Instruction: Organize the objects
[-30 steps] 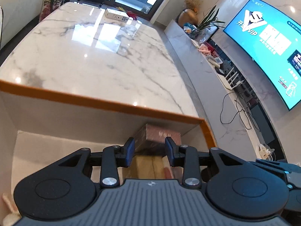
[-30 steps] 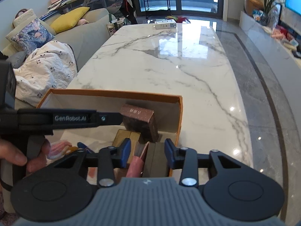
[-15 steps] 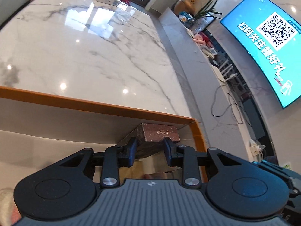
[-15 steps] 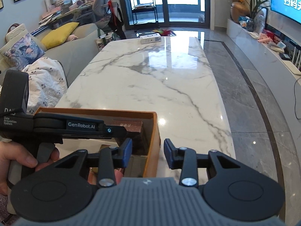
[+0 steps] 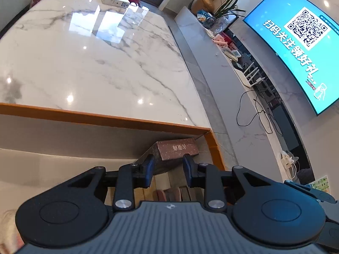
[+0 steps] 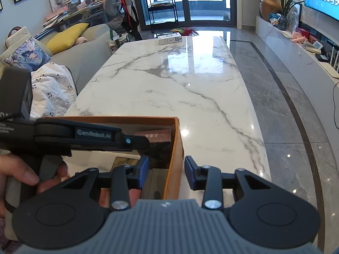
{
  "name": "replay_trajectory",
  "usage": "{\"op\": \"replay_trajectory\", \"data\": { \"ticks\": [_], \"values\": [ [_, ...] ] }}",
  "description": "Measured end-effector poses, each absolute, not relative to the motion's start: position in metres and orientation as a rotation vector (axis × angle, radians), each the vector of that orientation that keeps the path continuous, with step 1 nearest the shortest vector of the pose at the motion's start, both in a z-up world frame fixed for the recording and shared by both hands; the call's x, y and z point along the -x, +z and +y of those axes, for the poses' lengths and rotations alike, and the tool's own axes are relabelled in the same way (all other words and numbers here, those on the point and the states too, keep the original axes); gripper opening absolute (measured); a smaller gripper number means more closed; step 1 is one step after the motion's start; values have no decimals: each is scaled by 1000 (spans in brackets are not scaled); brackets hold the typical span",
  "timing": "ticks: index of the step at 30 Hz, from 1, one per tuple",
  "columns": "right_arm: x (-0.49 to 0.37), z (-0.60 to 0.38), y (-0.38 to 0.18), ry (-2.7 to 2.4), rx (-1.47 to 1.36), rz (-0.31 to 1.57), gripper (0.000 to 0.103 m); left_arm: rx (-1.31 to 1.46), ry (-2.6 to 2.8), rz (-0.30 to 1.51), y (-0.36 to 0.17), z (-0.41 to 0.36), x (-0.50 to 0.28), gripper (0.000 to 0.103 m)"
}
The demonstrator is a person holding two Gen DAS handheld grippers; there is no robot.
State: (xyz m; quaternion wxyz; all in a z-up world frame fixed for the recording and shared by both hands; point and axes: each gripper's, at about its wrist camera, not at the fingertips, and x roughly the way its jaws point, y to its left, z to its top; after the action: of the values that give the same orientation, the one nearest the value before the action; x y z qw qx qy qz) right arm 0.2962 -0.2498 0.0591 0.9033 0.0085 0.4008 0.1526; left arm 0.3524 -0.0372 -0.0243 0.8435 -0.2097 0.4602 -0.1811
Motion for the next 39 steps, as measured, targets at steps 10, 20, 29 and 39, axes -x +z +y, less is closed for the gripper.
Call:
{"op": "replay_trajectory", "data": {
  "ticks": [10, 20, 29, 39],
  "values": [
    [-247, -216, 51, 430, 61, 971, 21, 357, -317, 1010, -21, -18, -313, 33],
    [-253, -186, 23, 364, 248, 1096, 16, 346, -342, 1033, -31, -12, -301, 33],
    [-274, -177, 18, 307, 239, 1052, 6, 341, -388, 1052, -41, -15, -318, 33],
    [-263, -189, 31, 293, 246, 1070, 9, 319, -386, 1033, -44, -19, -323, 33]
  ]
}}
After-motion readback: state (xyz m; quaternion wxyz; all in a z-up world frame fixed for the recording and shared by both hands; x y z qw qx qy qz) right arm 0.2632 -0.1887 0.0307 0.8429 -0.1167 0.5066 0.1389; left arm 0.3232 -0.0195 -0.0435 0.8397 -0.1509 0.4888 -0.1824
